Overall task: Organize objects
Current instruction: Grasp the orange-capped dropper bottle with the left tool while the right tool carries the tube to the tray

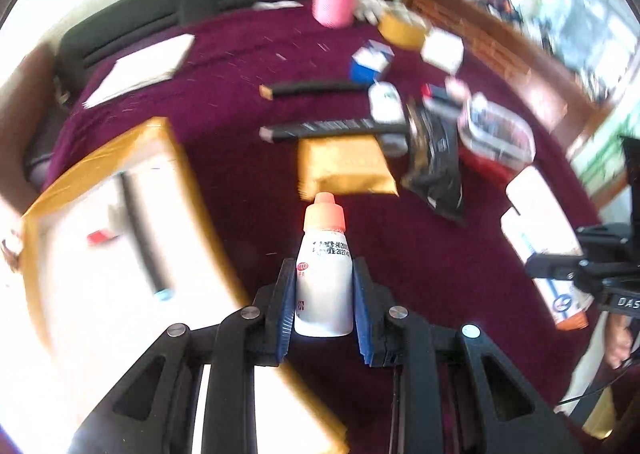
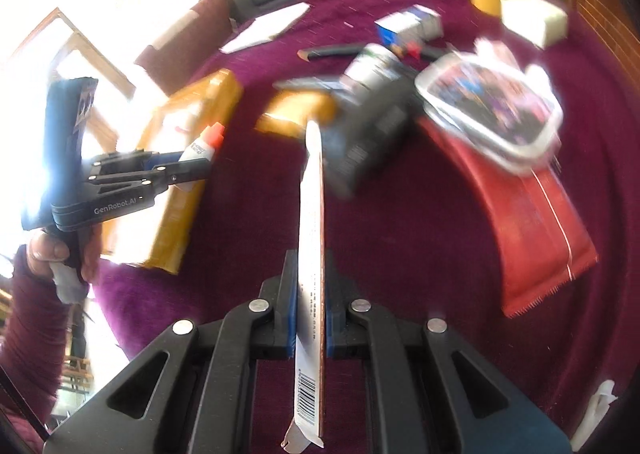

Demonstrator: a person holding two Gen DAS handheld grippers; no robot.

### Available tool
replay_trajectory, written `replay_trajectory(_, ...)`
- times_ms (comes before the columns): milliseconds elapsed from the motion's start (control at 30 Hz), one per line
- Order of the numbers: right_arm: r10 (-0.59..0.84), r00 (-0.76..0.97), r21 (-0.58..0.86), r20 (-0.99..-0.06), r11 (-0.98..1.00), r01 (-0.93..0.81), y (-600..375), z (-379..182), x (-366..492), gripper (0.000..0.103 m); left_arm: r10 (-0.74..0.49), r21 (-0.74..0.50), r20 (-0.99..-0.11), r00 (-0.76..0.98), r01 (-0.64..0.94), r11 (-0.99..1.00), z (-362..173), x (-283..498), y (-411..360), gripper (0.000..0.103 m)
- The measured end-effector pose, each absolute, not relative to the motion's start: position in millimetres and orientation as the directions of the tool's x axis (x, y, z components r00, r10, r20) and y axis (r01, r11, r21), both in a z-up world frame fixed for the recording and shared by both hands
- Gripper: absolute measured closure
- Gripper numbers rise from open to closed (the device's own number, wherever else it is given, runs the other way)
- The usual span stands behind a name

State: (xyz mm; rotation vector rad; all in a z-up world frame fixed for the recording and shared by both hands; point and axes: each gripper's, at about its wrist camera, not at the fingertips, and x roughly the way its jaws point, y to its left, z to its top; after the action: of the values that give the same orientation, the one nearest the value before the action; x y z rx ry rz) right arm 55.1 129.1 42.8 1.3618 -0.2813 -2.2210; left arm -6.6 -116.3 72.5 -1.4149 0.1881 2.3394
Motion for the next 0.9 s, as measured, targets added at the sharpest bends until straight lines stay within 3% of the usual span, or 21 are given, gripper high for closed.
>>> replay_trajectory(200,-0.654,-0.278,0.529,-0.703,-0.743,0.409,60,84,32,0.095,0.115,-0.005,-0.853,-0.509,-0.212,-0.977,115,-9,-210,0.08)
replay_trajectory(333,-0.703,-0.179,0.581,-0.688,-0.682,0.444,-13,93,-2,0.095,-0.057,0.109,-0.861,-0.506,-0.074,-0.991,106,-36,-266,0.08)
replay_trajectory(433,-0.712,-0.11,0.617,-0.693,-0.665,0.421,-72,84,-33,0.095,-0.082,0.091,-0.878,-0.472,0.004,-0.996,84,-57,-297,0.08)
replay_trajectory(500,-0.678,-0.111,0.589,-0.727,-0.698,0.407,-103,74,-51,0.095,-0.082,0.056,-0.88,-0.468,0.069,-0.996,70,-67,-309,0.08)
replay_trajectory(700,-0.43,-0.244,0.331,-0.869,-0.872,0.36,-152,46,-90,0.095,-0.08,0.048,-0.904,-0.42,0.087,-0.995,29,-90,-311,0.08)
replay_trajectory(900,-0.321,-0.252,0.24,-0.913,-0.921,0.307,-161,17,-113,0.095,-0.084,0.036,-0.904,-0.419,0.122,-0.992,13,-105,-319,0.08)
